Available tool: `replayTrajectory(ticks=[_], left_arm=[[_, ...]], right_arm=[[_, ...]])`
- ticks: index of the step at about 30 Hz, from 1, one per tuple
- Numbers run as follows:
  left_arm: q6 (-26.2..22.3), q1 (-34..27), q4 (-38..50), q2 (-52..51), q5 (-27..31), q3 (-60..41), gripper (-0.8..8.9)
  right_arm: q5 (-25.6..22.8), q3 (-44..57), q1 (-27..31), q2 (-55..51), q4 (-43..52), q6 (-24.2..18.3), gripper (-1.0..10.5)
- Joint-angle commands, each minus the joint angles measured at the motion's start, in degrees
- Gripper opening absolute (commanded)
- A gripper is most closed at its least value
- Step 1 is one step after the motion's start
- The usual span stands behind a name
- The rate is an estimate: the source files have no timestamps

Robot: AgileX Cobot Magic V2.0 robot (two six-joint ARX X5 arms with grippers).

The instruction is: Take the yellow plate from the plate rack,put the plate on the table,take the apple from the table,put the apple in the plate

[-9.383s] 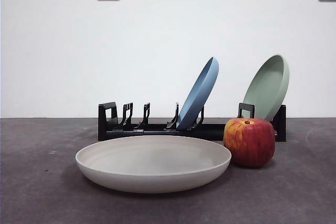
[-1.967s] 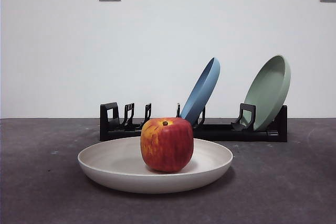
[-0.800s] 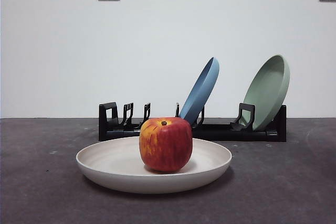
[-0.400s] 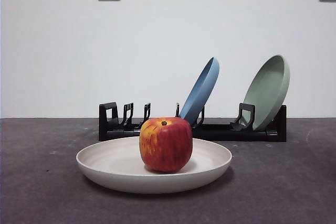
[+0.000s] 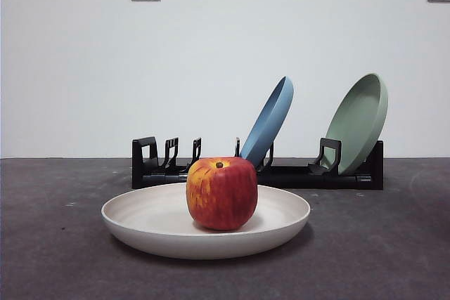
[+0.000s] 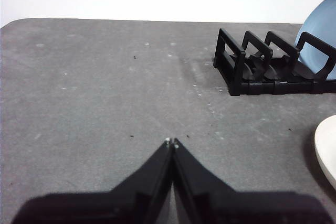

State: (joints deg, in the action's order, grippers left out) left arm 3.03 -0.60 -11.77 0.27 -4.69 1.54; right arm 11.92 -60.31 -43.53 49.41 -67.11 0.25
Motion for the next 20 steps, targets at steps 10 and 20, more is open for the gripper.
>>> replayTrajectory(ticks=[10, 20], left_arm=[[0.24, -0.13, 0.11, -0.15, 0.09, -0.76, -0.03], [0.22, -0.13, 0.11, -0.15, 0.09, -0.76, -0.02]], right_arm=[[-0.04, -0.07, -0.09, -0.09, 0.17, 0.31, 0.0], [4.87, 2.08, 13.99, -7.69, 14.03, -3.78, 0.0]])
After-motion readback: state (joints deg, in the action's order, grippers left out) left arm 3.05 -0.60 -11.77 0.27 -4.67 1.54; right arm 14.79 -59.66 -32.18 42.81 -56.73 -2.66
